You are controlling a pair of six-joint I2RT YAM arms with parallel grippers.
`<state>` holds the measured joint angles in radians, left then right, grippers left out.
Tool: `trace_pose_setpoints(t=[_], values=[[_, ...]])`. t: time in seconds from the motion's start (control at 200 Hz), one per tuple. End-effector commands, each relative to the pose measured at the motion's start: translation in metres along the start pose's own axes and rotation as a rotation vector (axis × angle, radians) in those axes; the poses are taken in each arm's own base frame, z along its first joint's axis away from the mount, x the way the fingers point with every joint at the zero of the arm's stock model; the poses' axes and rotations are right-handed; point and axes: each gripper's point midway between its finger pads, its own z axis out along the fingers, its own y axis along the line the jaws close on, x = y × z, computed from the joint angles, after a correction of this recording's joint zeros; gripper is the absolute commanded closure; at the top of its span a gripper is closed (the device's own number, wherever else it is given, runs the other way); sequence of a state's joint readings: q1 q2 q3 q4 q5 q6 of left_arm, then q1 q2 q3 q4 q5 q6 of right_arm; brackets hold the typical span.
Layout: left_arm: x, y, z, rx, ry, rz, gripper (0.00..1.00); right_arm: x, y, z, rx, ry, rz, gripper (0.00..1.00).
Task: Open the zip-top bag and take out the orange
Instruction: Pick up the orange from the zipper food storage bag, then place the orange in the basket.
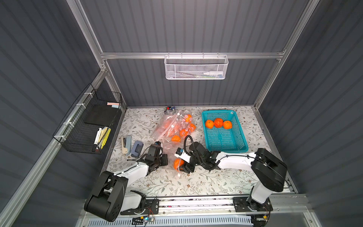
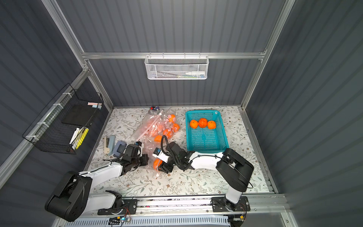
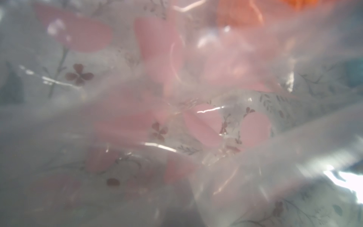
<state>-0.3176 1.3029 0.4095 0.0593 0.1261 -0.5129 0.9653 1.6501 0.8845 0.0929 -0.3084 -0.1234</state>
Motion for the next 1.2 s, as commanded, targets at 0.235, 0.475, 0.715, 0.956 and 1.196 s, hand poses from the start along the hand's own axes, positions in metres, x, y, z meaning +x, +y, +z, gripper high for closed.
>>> trace_pose_setpoints(t=[0.235, 0.475, 0.715, 0.956, 1.196], values=[[0.033, 0.019, 0.002, -0.071, 0.111, -0.002, 1.00, -0.004, -0.069, -0.114, 0.343, 0.005, 0.139, 0.45], [0.032, 0.019, 0.001, -0.071, 0.106, -0.003, 1.00, -0.014, -0.155, -0.198, 0.634, -0.111, 0.366, 0.43], [0.032, 0.018, 0.000, -0.065, 0.103, -0.004, 1.00, 0.040, -0.237, -0.205, 0.756, -0.042, 0.685, 0.43], [0.033, 0.017, 0.000, -0.059, 0.105, 0.001, 1.00, 0.067, -0.271, -0.151, 0.682, 0.062, 0.817, 0.43], [0.033, 0.018, 0.000, -0.062, 0.105, 0.001, 1.00, 0.077, -0.294, -0.119, 0.643, 0.100, 0.860, 0.38]])
